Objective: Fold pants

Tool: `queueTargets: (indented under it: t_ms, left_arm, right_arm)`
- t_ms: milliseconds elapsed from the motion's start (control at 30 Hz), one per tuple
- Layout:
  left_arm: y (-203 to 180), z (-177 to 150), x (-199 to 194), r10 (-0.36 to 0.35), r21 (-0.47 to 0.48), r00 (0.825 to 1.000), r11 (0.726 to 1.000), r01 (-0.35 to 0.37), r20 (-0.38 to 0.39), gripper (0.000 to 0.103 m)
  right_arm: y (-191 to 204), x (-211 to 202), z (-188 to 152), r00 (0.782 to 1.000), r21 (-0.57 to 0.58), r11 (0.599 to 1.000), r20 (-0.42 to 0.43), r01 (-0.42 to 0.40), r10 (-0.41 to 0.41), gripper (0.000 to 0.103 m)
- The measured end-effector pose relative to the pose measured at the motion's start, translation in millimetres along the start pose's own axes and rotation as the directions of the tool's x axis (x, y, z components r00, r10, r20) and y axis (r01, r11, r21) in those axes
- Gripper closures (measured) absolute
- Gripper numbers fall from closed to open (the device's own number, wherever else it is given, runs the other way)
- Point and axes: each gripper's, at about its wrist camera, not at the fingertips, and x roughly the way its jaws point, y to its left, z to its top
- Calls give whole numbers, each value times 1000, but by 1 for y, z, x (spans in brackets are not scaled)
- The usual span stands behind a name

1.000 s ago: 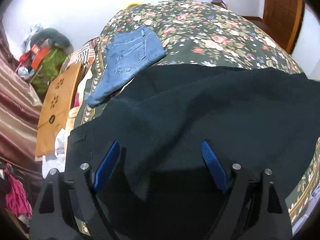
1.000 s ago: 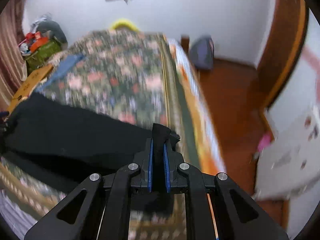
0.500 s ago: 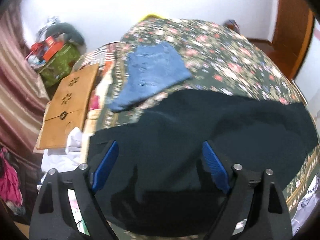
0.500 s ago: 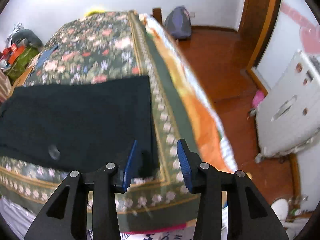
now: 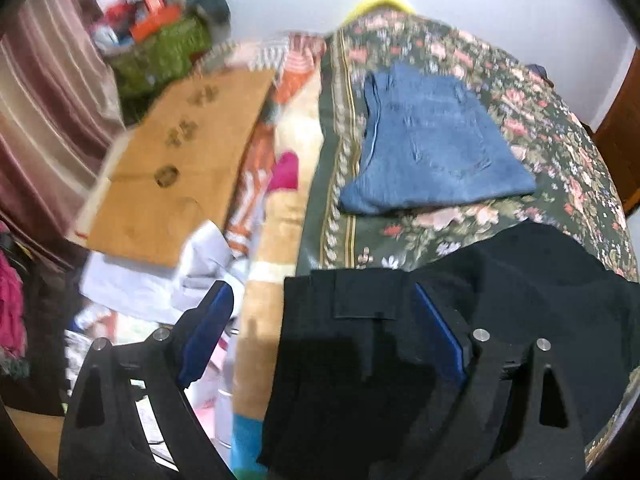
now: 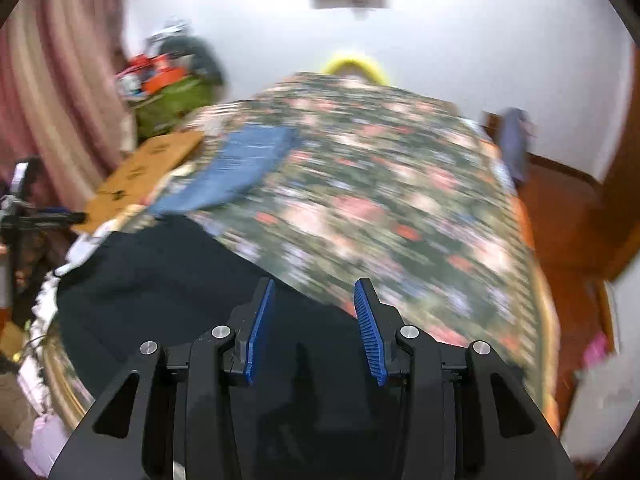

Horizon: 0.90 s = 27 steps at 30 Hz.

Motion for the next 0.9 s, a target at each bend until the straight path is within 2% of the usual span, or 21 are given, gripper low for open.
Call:
queueTargets:
  t_ms: [133,233,300,400,433,500,567,667,800,900]
  left_arm:
    - [-2,-5,38,-16,49,998,999,19,-68,13]
    - [-7,-11,60,-4,89,995,996,13,-101,14]
    - [-8,-14,69,-45,80,993,995,54,-109,17]
    - [-6,-18,67,-110,59,990,992,116,-88,37]
    - [-5,-20,65,-142,39,986,989,146,-81,48]
    - [-8,-24,62,-139,36,988,989,141,-61,54]
    - [-13,-28,57,-114,62,993,991,115,-30,61]
    - [-15,-33,53,-64,72,998,995,64,4,72]
    - [-7,-34,52,24,65,999,998,-25,23,74]
    - [-2,-36,58,59,87,998,994,-60,16,73]
  right_arm:
    - [47,51,37,998,-94,993,-19,-69,68,65]
    - [67,85,53,988,-109,984,-78,-140,132,65]
    - [82,115,59,976,-121,976,-143,-183,165,65]
    - [96,151,57,953,-130,967,-242,-219,183,65]
    - [98,158,55,946,-129,966,-268,-225,184,65]
    - [101,173,51,923,-107,959,-317,-262,217,75]
    - [104,176,48,912,-95,953,-331,-286,241,87]
    - [108,174,48,925,-124,954,-306,-274,226,93]
    - [114,168,52,957,-179,961,-241,-209,163,96]
    - [121,168,59,975,-230,961,-197,-152,107,101]
